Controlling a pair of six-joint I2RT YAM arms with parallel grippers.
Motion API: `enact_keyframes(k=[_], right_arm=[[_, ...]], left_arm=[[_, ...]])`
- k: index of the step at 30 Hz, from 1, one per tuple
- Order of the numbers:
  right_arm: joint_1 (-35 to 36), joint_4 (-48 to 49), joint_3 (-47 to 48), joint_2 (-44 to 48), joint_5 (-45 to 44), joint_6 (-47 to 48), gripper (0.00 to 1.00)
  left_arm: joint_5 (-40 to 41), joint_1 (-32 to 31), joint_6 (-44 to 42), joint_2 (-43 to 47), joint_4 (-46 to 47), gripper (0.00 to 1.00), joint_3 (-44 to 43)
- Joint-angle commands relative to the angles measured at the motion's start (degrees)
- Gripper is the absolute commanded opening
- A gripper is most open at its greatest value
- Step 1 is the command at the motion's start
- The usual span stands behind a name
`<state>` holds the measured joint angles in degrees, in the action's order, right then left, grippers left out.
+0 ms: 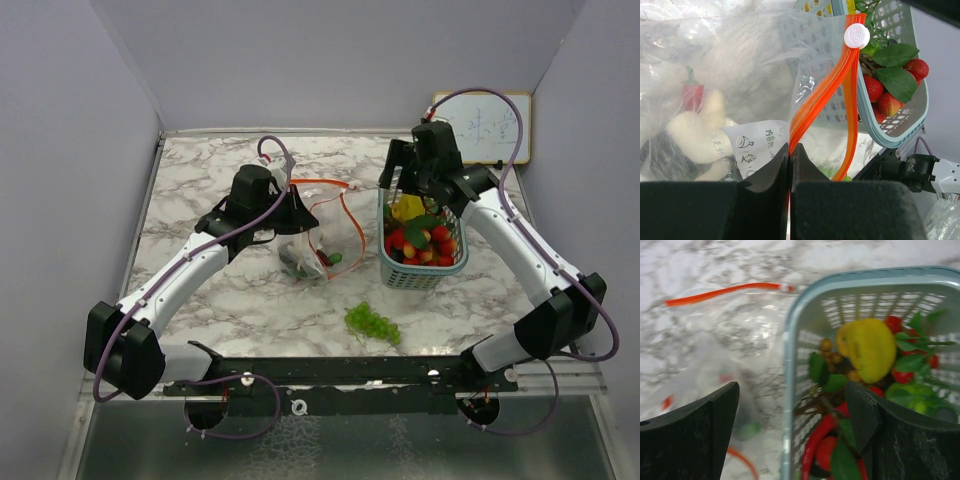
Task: Place the food in the zip-top bag and seal the zipper
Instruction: Pick up the fake fruit from the bin.
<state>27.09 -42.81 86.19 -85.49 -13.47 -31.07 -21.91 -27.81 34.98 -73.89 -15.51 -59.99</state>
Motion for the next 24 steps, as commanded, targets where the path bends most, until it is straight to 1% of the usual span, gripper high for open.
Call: enact_keyframes(k=[1, 7, 13, 21, 22, 24], right_arm=[[-2.3, -1.5, -3.4, -2.6, -3.3, 3.5, 0.84], [-3.1, 2.2, -4.6, -7.9, -4.8, 5.0, 0.78], [-3.5, 4.0, -4.3, -14.3, -9.5, 4.1, 0.78], [-3.6, 16.5, -9.9, -17.0, -14.4, 4.3, 0.76], [-3.6, 18.2, -10.6, -17.0, -14.5, 4.5, 0.74], [-3.6, 20.7, -11.9, -17.5, -17.8, 4.8, 0.73]], left_arm=[[-0.8, 0.2, -0.7, 1.2, -0.1, 0.00, -1.3], [-0.2, 0.2, -1.3, 1.3, -0.3, 0.00, -0.7], [0.2, 0.2, -2.8, 1.1, -1.7, 0.00, -1.6], [1.0, 0.2, -3.3, 1.0, -1.5, 0.00, -1.6], [1.0, 0.3, -3.5, 0.7, -1.6, 0.00, -1.7], [1.1, 0.3, -3.8, 0.0, -1.7, 0.00, -1.9]])
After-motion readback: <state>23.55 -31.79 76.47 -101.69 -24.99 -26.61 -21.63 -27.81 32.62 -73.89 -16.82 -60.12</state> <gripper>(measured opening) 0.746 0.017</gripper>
